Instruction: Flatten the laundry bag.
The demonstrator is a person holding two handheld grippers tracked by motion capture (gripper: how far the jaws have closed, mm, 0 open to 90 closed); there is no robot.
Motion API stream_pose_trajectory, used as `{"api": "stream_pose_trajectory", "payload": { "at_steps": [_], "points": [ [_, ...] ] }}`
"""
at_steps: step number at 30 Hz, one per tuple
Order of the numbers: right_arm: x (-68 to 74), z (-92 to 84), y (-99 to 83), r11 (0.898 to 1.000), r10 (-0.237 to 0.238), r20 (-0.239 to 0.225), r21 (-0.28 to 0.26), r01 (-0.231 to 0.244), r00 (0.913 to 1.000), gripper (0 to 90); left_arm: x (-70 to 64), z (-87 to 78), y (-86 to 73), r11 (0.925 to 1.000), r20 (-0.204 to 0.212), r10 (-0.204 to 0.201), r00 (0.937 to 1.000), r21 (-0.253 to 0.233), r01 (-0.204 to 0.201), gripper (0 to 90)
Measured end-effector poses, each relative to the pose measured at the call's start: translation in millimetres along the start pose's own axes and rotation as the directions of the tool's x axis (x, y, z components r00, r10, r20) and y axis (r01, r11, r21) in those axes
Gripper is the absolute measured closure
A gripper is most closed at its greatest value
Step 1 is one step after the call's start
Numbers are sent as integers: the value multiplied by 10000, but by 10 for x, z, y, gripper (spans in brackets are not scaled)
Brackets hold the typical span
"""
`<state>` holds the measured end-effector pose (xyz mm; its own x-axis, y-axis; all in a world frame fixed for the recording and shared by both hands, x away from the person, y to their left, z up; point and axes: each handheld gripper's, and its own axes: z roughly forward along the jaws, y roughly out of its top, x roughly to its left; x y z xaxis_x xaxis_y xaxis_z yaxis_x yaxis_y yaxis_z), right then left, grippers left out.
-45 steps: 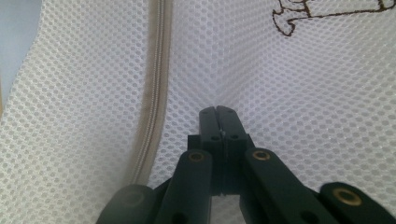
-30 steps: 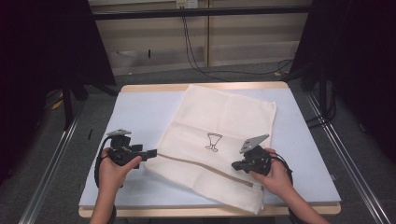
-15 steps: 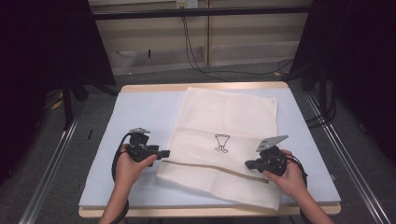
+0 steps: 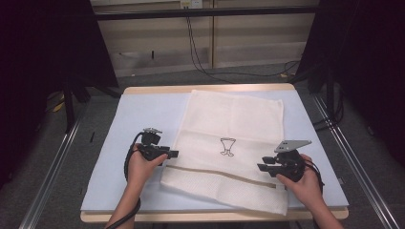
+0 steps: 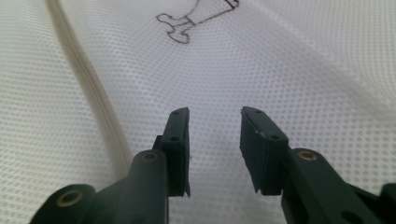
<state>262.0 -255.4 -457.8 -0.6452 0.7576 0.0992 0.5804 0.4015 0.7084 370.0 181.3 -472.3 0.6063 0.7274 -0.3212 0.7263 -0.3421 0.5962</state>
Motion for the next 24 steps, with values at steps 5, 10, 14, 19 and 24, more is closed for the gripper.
{"api": "stream_pose_trajectory", "payload": {
  "at_steps": [5,10,14,19,24],
  "points": [
    [-93,-32,-72,9990,445,646,23,-447,9969,575,2,39,59,9999,-296,-43,9996,113,47,576],
    [-140,-111,-79,9970,760,1154,-198,-742,9904,530,12,45,45,10000,-575,-16,9983,27,18,712],
    [-121,-110,-86,9967,784,1641,95,-810,9833,520,17,44,37,9996,-402,-265,9988,79,269,840],
    [-175,-165,-138,9876,1410,3043,234,-1554,9421,551,-56,36,77,9993,-712,145,9974,366,-119,872],
    [-242,-125,-206,9792,1765,3162,403,-1991,9321,555,-19,-10,62,9996,-551,-35,9985,285,51,875]
  ]
}}
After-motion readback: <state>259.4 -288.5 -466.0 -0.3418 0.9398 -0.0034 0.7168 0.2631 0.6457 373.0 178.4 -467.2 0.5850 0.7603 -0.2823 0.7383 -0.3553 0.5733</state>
